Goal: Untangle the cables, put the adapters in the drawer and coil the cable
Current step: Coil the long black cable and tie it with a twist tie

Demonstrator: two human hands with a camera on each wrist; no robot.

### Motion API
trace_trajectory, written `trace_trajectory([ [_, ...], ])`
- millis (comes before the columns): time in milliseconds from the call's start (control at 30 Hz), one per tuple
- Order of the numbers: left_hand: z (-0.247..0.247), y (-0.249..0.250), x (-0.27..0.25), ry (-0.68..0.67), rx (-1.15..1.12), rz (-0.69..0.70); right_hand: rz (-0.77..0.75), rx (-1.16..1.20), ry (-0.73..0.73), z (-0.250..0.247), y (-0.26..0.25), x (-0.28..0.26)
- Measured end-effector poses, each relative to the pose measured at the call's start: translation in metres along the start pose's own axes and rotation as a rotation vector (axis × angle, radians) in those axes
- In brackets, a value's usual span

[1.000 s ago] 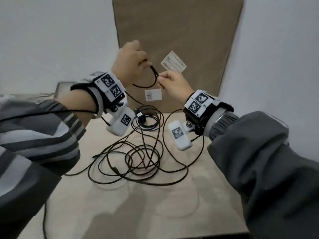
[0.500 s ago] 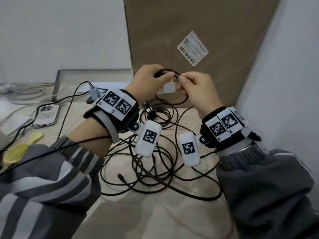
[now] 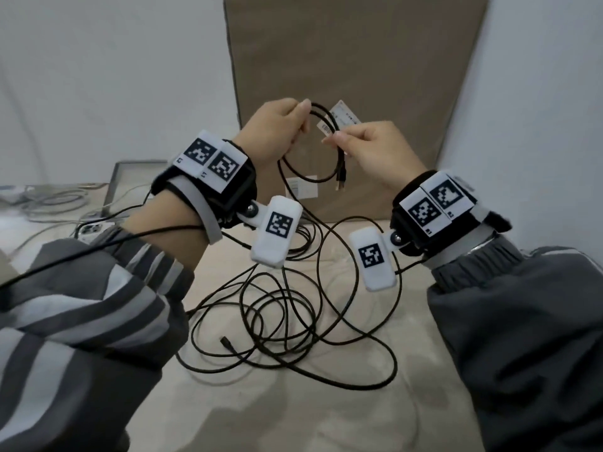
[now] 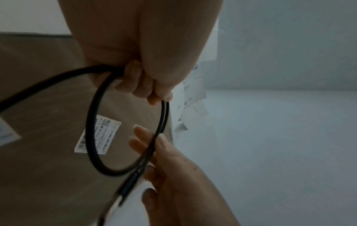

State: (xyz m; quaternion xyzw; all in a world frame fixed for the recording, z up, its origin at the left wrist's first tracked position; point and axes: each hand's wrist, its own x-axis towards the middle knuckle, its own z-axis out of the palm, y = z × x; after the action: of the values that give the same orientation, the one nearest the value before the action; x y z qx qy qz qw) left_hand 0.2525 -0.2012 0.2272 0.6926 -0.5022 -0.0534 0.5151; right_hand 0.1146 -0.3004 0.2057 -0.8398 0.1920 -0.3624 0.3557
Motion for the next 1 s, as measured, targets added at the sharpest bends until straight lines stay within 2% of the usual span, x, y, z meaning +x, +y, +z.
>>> trace_trajectory([
  [67, -0.003, 0.009, -0.006, -0.062, 0.011, 0.012, -0.025, -0.055, -0.059, -0.016, -0.007, -0.002],
  [200, 0.001, 0.024, -0.018, -0.156, -0.109, -0.005, -0.038, 0.062, -0.083, -0.028, -0.014, -0.016],
  [300, 0.014, 0.028, -0.031, -0.064, -0.215, -0.003, 0.008, 0.206, 0.101, -0.025, -0.01, -0.031],
  [367, 0.028, 0.03, -0.044, -0.059, -0.285, -0.057, 0.036, 0.302, 0.265, -0.024, -0.007, -0.041],
  [433, 0.045, 0.03, -0.055, -0.157, -0.364, -0.129, 0.06, 0.386, 0.383, -0.024, -0.006, -0.049],
  [500, 0.061, 0.032, -0.065, -0.285, -0.42, -0.121, 0.08, 0.465, 0.441, -0.023, -0.006, -0.057],
  [567, 0.072, 0.039, -0.071, -0.311, -0.472, -0.112, 0.104, 0.558, 0.465, -0.023, -0.006, -0.065],
  [767, 0.082, 0.067, -0.082, -0.31, -0.376, -0.076, 0.162, 0.67, 0.442, -0.047, 0.002, -0.086],
  [900, 0.092, 0.075, -0.083, -0.197, -0.347, -0.191, 0.311, 0.554, 0.306, -0.06, 0.01, -0.103],
  [1000, 0.1, 0.077, -0.087, -0.208, -0.248, -0.182, 0.409, 0.487, 0.233, -0.072, 0.008, -0.114],
])
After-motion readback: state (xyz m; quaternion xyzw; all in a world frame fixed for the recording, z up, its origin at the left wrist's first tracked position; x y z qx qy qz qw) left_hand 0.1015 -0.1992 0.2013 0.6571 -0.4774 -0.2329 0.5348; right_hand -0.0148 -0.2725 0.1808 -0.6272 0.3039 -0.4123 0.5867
